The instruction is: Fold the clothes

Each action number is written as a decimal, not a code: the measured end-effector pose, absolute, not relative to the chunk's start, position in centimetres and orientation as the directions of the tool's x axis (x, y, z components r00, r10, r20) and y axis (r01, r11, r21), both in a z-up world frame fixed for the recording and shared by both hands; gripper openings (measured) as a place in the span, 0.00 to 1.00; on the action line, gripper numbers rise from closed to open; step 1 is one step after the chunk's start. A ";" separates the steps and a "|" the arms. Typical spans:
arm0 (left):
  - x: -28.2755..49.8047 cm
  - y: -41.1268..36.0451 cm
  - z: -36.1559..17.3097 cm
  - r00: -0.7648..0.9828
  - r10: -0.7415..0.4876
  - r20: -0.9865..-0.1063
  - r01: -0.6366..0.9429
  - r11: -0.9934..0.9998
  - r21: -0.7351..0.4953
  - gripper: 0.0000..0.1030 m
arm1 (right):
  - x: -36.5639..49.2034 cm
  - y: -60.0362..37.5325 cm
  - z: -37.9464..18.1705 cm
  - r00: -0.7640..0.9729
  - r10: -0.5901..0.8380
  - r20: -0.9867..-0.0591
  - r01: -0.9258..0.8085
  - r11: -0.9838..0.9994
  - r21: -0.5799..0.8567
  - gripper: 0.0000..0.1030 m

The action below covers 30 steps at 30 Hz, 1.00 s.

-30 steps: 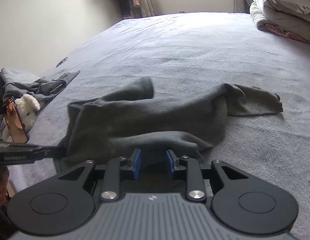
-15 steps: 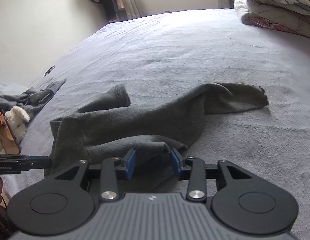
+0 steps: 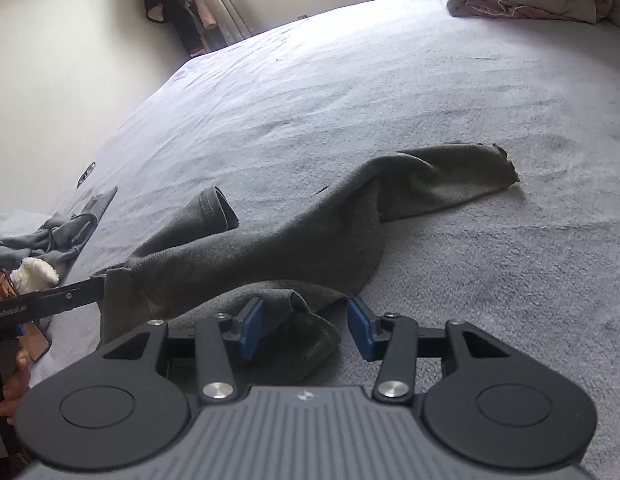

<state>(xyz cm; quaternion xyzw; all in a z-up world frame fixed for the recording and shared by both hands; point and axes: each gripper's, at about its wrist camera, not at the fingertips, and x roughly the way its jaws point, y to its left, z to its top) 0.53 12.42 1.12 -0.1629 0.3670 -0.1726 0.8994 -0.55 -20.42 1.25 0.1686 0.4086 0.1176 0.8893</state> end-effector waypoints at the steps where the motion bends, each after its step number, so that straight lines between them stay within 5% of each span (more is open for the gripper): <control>1: 0.6 12.4 1.1 0.669 -0.434 -0.603 0.184 0.883 -0.431 0.49 | -0.5 -20.4 1.2 0.636 0.354 -0.686 -0.071 0.912 0.404 0.48; 5: 0.9 12.5 0.8 0.660 -0.448 -0.603 0.163 0.869 -0.468 0.46 | -0.3 -20.3 0.5 0.601 0.409 -0.687 -0.053 0.878 0.476 0.48; 12: 0.5 12.4 0.4 0.657 -0.445 -0.609 0.162 0.872 -0.462 0.16 | -0.4 -19.7 0.3 0.628 0.453 -0.633 -0.044 0.833 0.552 0.48; 14: 0.3 12.3 0.5 0.659 -0.445 -0.606 0.169 0.873 -0.457 0.12 | -0.1 -19.4 -0.1 0.635 0.458 -0.622 -0.030 0.819 0.572 0.40; 16: 0.0 12.3 0.6 0.667 -0.439 -0.601 0.176 0.878 -0.446 0.08 | 0.1 -19.1 -0.3 0.642 0.463 -0.611 -0.027 0.810 0.586 0.09; 17: -0.1 12.3 0.7 0.674 -0.433 -0.598 0.179 0.882 -0.436 0.07 | 0.2 -19.1 -0.3 0.650 0.463 -0.603 -0.024 0.805 0.593 0.09; 23: -0.4 12.1 1.3 0.689 -0.436 -0.579 0.212 0.885 -0.414 0.09 | 0.0 -20.0 1.6 0.736 0.436 -0.518 -0.031 0.785 0.618 0.08; 30: -0.2 11.8 1.1 0.677 -0.455 -0.579 0.222 0.876 -0.429 0.30 | -0.5 -23.2 3.5 0.809 0.334 -0.484 0.042 0.788 0.614 0.08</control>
